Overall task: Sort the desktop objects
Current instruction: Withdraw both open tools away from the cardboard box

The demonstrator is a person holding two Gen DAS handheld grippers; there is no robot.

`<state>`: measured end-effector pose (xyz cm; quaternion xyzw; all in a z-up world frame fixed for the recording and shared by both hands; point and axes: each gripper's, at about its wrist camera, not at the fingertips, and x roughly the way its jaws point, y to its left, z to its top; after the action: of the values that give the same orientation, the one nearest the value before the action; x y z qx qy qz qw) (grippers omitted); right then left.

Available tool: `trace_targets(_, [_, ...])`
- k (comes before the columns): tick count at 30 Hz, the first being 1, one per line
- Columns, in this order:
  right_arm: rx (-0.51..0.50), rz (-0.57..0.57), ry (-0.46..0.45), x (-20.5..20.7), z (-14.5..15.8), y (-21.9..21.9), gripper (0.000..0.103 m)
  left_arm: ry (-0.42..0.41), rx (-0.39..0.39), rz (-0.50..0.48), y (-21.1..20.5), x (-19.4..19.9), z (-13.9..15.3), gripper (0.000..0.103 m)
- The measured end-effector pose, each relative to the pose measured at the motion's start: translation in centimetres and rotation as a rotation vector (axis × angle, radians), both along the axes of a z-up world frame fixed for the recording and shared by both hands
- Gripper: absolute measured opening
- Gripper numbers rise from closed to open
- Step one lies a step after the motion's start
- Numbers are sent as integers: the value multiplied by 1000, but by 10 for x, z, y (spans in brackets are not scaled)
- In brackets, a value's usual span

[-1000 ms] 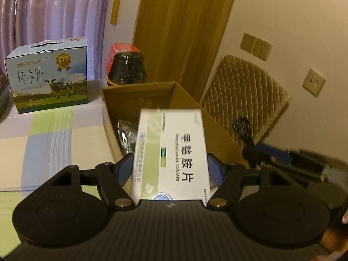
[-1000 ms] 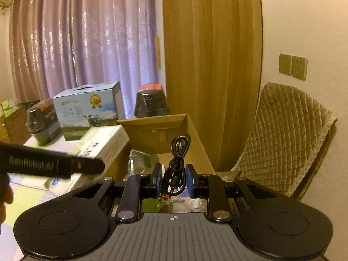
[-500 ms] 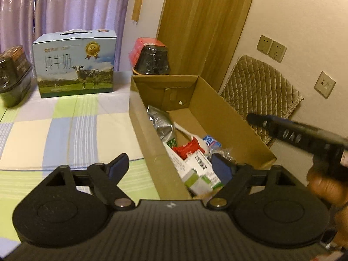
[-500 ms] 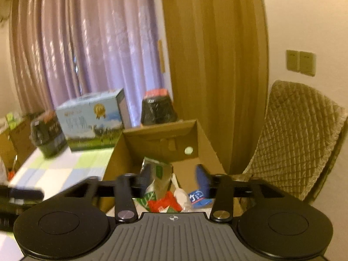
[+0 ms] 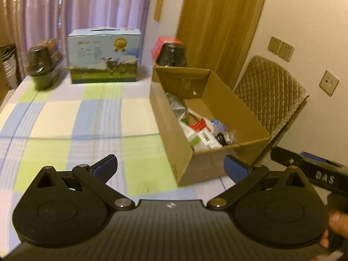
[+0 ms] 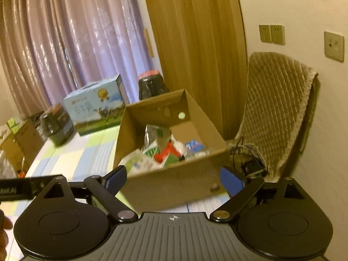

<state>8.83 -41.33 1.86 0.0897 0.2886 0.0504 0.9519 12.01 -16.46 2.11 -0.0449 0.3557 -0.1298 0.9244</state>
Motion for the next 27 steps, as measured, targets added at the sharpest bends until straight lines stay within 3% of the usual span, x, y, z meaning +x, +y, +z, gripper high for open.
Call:
trace_targets(10, [-69,5,3,-63,24,12,101,10,4,16,4,-54,19,102])
trace_targets(27, [-61,-5,-8,-78,38,9,101,-9,17,-4,-4,-66,27,102])
